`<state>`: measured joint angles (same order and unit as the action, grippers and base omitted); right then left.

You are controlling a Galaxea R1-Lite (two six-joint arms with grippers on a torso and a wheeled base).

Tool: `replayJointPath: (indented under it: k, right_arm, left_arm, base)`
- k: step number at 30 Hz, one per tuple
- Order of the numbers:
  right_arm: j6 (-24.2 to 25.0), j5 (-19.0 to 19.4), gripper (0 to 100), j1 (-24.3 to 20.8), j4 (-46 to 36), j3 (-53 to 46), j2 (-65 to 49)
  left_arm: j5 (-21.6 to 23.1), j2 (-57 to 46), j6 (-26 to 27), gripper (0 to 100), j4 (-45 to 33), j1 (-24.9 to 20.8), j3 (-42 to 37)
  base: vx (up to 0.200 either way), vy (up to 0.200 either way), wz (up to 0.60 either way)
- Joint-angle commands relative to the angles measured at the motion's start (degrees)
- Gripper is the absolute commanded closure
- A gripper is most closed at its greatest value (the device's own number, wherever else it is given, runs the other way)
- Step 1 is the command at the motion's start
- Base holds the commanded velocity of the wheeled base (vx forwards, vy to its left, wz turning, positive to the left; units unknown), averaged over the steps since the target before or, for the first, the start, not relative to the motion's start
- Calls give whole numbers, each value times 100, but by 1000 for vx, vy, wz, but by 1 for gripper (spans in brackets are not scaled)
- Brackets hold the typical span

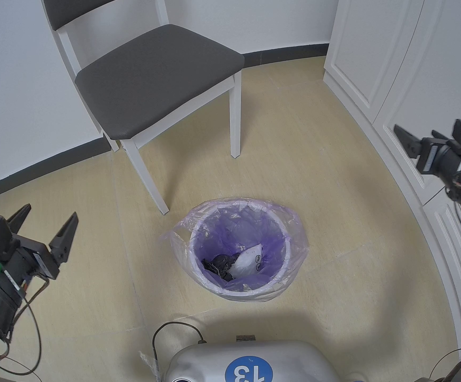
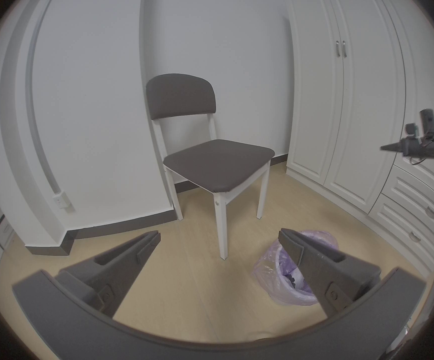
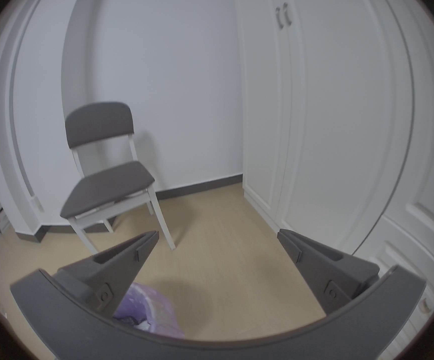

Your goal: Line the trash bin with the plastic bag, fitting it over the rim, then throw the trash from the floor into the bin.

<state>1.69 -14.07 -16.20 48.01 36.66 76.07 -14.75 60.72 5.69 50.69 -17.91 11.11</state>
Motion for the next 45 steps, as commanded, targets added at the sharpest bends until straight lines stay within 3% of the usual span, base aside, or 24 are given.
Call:
replayJointPath:
  k: [1, 6, 11, 15, 20, 24, 29, 33, 37, 41, 45]
  right_arm:
    - [736, -105, 0, 91, -1944, -774, -3705]
    - [1386, -140, 0, 451, -2726, -1187, -5005]
    - [1421, -35, 0, 680, -3755, -1442, -6174]
    - [1457, 238, 0, 864, -4502, -1583, -7124]
    - [1457, 335, 0, 1383, -4502, -1635, -7176]
    - [1254, 1046, 0, 1603, -4449, -2259, -7607]
    - [551, 862, 0, 1603, -4423, -2989, -7607]
    - [165, 827, 0, 1603, -4405, -3648, -7607]
    - [279, 818, 0, 1594, -4493, -3622, -7607]
    - [235, 906, 0, 1603, -4484, -3622, -7607]
    - [252, 1609, 0, 1603, -4572, -3587, -7607]
  left_arm:
    - [746, -2838, -42, 0, -2696, 1246, 709]
    - [1009, -3699, -209, 0, -3056, 1685, 524]
    - [1255, -4253, -464, 0, -3170, 1967, 515]
    - [1317, -4877, -552, 0, -3997, 2116, 507]
    - [1493, -5404, -771, 0, -4524, 2555, 208]
    - [1581, -5518, -859, 0, -4383, 2626, -302]
    - [1695, -5518, -728, 0, -3838, 2626, -1111]
    - [1915, -5510, -648, 0, -4629, 2626, -1111]
    - [1809, -5510, -640, 0, -4805, 2617, -1111]
    - [1897, -5510, -288, 0, -4840, 2608, -1111]
    - [1853, -5483, -473, 0, -5095, 2494, -1102]
  base:
    - [0, 0, 0]
    - [0, 0, 0]
    - [0, 0, 0]
    - [0, 0, 0]
    - [0, 0, 0]
    - [0, 0, 0]
    - [0, 0, 0]
    - [0, 0, 0]
    - [0, 0, 0]
    - [0, 0, 0]
    - [0, 0, 0]
